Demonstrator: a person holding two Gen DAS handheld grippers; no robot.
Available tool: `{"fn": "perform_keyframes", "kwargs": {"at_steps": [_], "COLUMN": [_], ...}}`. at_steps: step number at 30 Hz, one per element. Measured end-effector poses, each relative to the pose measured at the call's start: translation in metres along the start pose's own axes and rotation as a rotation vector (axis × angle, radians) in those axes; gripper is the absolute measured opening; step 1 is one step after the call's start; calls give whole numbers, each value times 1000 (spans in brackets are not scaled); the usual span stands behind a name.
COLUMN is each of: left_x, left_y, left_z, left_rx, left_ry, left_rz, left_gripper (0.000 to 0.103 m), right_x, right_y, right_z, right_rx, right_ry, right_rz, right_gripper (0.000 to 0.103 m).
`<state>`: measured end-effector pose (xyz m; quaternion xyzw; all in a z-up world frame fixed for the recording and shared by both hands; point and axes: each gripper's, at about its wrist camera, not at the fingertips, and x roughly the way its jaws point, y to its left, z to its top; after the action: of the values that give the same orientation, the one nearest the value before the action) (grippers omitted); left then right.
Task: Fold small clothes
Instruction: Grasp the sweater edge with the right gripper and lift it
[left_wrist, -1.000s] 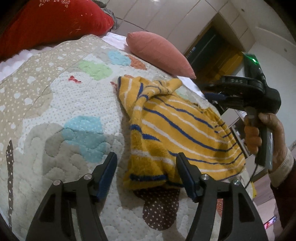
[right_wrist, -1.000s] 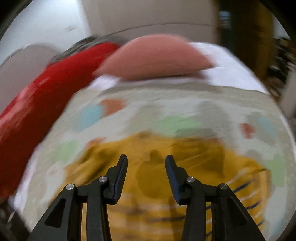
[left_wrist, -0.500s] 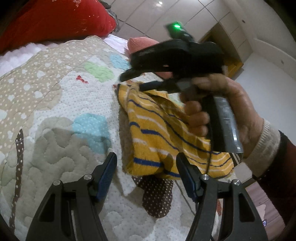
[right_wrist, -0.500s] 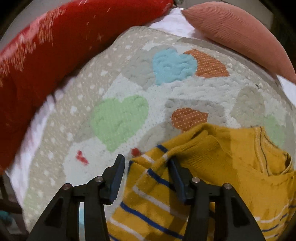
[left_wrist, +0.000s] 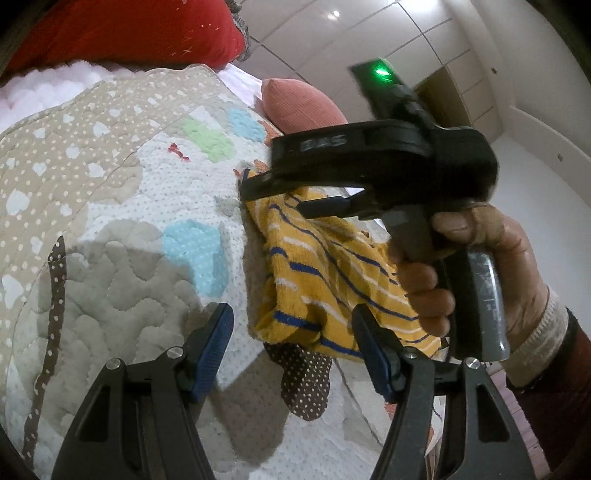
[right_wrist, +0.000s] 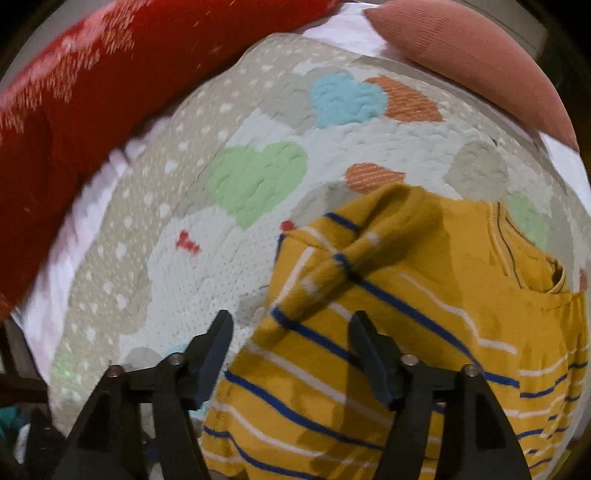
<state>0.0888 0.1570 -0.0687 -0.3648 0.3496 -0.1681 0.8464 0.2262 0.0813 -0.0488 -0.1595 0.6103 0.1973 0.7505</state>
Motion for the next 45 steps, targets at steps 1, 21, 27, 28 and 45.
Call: {"fn": "perform_keyframes", "kwargs": {"at_steps": [1,21,27,28,45], "left_x": [0,72,80,81,98], "left_y": [1,-72,-165,-180,-216], "left_z": [0,6,-15,-21,-77], "left_rx": [-4,157,304,319,412], "left_ry": [0,184,168,170,320], "left_rz": [-3,130,100,79,122], "left_gripper": [65,13,16,19,33], "right_x": [6,-45,-97,-105,-74], "right_y": [7,-25,-109,-125,-358], "right_z": [2,-22,-61,-69,-230], "right_rx": [-34,-153,9,37,607], "right_ry": [22,-113,-282,-302,-398], "right_rz": [-46,-5,133,141,192], "right_gripper": [78,11,11,11,39]}}
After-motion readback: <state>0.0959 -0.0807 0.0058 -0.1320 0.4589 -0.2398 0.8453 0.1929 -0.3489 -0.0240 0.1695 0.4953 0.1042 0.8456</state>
